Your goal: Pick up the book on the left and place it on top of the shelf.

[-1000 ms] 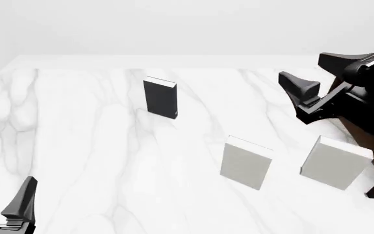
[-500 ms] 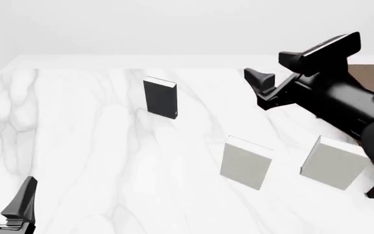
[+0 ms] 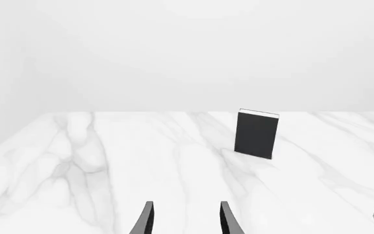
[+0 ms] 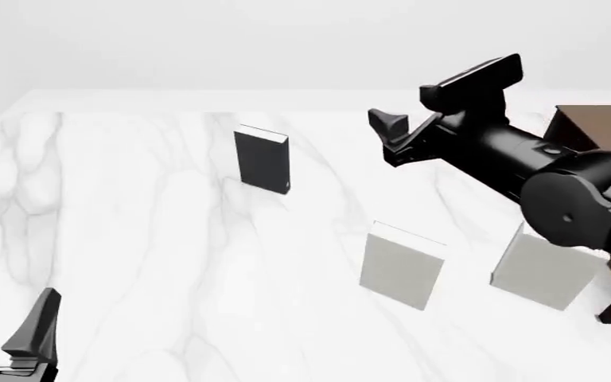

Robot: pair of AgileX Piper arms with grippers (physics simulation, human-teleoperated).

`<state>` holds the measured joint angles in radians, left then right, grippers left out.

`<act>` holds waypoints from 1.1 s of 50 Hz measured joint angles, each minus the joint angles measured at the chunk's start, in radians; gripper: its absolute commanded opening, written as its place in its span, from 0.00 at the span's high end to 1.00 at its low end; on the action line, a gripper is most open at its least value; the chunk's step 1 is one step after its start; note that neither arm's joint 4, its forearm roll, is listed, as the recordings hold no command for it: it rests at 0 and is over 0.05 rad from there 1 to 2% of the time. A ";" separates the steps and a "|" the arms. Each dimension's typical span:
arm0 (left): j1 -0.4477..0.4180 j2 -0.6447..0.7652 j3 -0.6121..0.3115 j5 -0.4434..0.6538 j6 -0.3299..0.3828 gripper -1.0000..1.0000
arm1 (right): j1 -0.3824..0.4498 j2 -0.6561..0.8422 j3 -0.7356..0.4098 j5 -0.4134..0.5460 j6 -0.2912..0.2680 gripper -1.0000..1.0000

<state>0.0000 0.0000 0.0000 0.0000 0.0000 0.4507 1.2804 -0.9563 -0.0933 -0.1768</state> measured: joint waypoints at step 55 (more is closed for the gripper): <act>0.000 0.000 0.000 0.000 0.000 0.00 | 0.037 0.330 -0.154 -0.158 0.059 0.00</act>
<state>0.0000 0.0000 0.0000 0.0000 0.0000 0.4878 1.6102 -1.1102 -0.2509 -0.1183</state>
